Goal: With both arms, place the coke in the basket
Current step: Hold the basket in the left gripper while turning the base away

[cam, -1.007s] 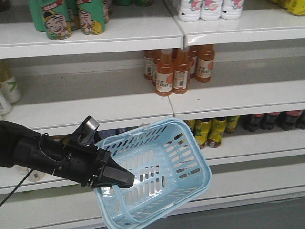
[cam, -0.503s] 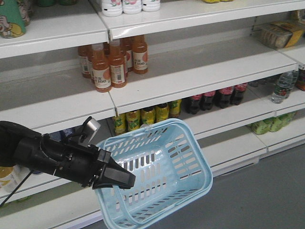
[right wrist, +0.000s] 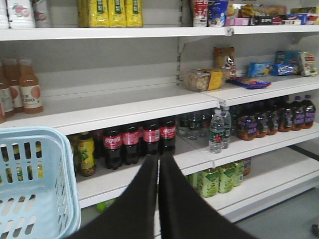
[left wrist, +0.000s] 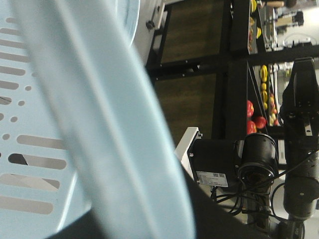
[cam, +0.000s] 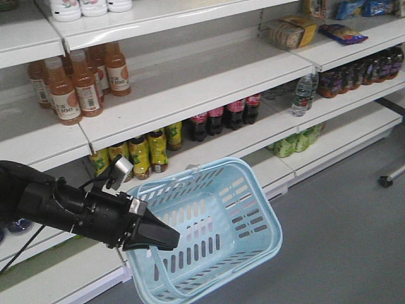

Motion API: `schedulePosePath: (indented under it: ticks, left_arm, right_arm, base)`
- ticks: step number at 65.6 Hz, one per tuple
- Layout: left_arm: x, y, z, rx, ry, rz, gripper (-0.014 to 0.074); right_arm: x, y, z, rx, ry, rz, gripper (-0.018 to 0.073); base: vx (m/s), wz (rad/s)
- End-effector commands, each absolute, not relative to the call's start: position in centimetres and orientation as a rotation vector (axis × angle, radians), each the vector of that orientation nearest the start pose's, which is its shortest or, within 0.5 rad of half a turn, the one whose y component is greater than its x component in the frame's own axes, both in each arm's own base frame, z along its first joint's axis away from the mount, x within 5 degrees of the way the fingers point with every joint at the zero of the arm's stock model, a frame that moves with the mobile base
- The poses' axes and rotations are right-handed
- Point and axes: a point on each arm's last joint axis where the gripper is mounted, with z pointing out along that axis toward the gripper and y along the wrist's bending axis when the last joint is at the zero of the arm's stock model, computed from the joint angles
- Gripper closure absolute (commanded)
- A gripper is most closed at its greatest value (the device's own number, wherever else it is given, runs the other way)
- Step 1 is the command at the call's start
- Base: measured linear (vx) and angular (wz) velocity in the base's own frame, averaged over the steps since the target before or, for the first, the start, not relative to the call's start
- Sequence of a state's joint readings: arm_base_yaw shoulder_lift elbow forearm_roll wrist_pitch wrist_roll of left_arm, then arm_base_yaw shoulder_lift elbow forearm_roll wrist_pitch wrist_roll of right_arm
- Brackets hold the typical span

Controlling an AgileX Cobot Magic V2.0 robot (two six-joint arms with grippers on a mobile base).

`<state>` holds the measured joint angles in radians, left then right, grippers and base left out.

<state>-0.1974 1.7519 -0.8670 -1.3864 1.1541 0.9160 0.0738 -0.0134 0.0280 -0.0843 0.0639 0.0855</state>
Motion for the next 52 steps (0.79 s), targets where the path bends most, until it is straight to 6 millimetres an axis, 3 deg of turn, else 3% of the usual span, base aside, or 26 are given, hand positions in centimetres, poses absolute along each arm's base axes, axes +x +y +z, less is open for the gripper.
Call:
schedulePosePath:
  ticks: [1, 52]
  left_arm:
    - [26.92, -14.29, 21.97, 0.326, 2.407, -1.780, 0.0604]
    - [26.92, -14.29, 21.97, 0.326, 2.407, -1.780, 0.0604]
  right_arm:
    - [5.55, 0.40, 20.24, -0.056, 1.485, 0.053, 0.0568]
    - [5.55, 0.40, 20.24, -0.056, 1.485, 0.053, 0.0568]
  base:
    - [-0.07, -0.38]
    - [-0.07, -0.46]
